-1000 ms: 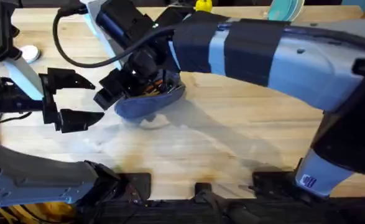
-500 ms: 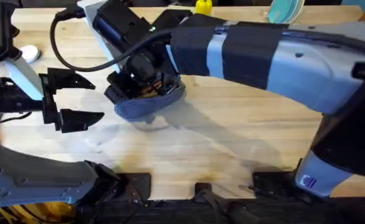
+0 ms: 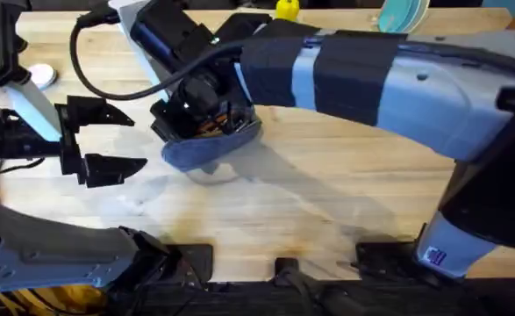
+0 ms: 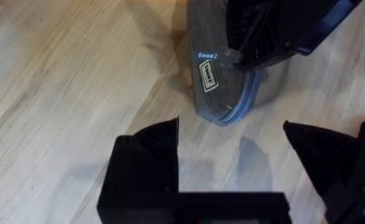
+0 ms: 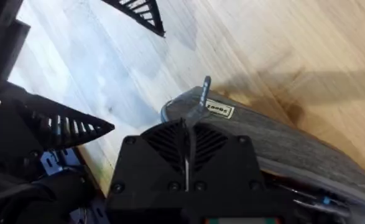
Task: Unzip the bag, pick up the pens from the table one at a time and place them inside, then zip the bag closed.
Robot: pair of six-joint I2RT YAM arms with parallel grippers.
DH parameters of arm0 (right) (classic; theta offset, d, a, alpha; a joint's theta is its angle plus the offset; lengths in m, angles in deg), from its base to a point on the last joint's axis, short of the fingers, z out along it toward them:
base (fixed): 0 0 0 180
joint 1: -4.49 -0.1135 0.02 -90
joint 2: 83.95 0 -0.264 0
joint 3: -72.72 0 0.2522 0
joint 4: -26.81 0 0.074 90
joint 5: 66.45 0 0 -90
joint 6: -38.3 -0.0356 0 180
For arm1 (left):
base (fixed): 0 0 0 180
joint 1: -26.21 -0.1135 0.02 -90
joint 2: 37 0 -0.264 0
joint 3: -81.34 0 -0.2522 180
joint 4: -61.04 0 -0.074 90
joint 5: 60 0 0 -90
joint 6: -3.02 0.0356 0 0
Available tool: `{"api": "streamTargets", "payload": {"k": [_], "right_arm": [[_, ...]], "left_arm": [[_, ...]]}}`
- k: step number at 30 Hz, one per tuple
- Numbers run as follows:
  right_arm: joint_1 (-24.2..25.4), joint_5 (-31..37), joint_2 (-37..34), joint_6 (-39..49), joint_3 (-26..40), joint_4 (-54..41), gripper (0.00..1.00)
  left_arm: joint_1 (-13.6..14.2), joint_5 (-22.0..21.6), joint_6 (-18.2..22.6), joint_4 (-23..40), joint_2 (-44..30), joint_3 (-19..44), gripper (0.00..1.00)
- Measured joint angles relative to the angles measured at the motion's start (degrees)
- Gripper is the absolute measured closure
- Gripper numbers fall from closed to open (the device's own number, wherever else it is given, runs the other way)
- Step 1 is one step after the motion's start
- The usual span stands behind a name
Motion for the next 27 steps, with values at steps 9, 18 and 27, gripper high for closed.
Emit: {"api": "streamTargets", "payload": {"k": [9, 18, 27], "right_arm": [[1.1, -0.2, 1.5, 0.0, 0.0, 2.3, 0.973], [2.8, 0.0, 3.3, 0.0, 0.0, 4.5, 0.973], [2.8, 0.0, 3.3, 0.0, 0.0, 4.3, 0.973]], "left_arm": [[0.1, 0.8, 0.0, 1.9, 0.0, 0.0, 0.007], [4.2, 1.9, 0.0, 1.4, 0.0, 0.0, 0.007], [8.7, 1.9, 0.0, -1.7, 0.0, 0.0, 0.007]]}}
